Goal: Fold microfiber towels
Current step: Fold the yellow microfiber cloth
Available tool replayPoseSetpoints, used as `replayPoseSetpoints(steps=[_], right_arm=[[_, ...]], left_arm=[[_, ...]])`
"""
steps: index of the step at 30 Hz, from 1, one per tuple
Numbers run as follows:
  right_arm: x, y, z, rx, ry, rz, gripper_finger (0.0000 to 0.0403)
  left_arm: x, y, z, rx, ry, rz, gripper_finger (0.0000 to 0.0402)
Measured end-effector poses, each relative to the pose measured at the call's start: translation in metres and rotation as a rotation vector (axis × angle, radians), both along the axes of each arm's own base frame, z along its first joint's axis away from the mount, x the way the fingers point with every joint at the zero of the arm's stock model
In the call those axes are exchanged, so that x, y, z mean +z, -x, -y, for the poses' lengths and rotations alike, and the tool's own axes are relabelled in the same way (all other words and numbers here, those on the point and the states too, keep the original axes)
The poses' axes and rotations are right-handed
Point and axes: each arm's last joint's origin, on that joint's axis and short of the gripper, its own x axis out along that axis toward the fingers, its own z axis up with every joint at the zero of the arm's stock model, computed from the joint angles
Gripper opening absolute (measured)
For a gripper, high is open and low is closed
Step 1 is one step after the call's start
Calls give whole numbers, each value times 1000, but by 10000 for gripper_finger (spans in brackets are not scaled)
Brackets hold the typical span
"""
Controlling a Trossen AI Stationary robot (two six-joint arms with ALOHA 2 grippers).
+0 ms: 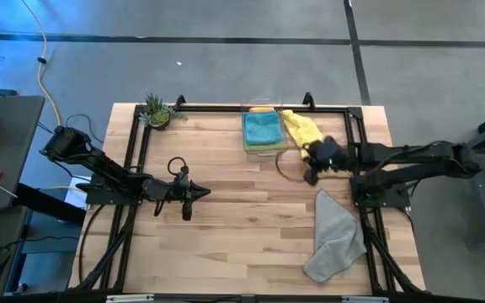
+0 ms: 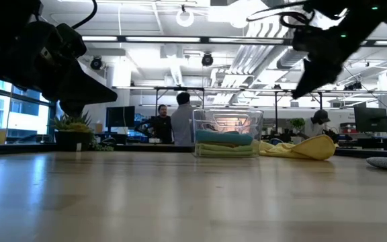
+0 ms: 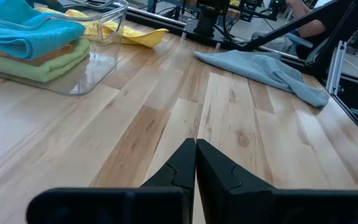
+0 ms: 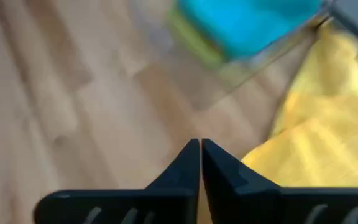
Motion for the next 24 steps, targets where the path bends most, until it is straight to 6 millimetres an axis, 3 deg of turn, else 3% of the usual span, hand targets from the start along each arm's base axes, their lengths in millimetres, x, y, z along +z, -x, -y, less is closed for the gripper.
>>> replayPoseSetpoints(steps=[3,7,13,18,24], right_arm=[[-8,4,-16,23,-29,-45,40],[-19,8,-30,14,-24,-147,114],[-41,4,-31,-67,20,-330,211],[-60,-6,-22,-119,25,-438,223],[-78,-12,-6,-213,54,-544,187]], left_arm=[[0,0,0,0,0,0,3],[1,-1,0,0,-1,2,3],[2,-1,0,-7,-22,5,3],[3,-2,1,-7,-19,18,3],[4,-2,1,-7,-18,24,3]])
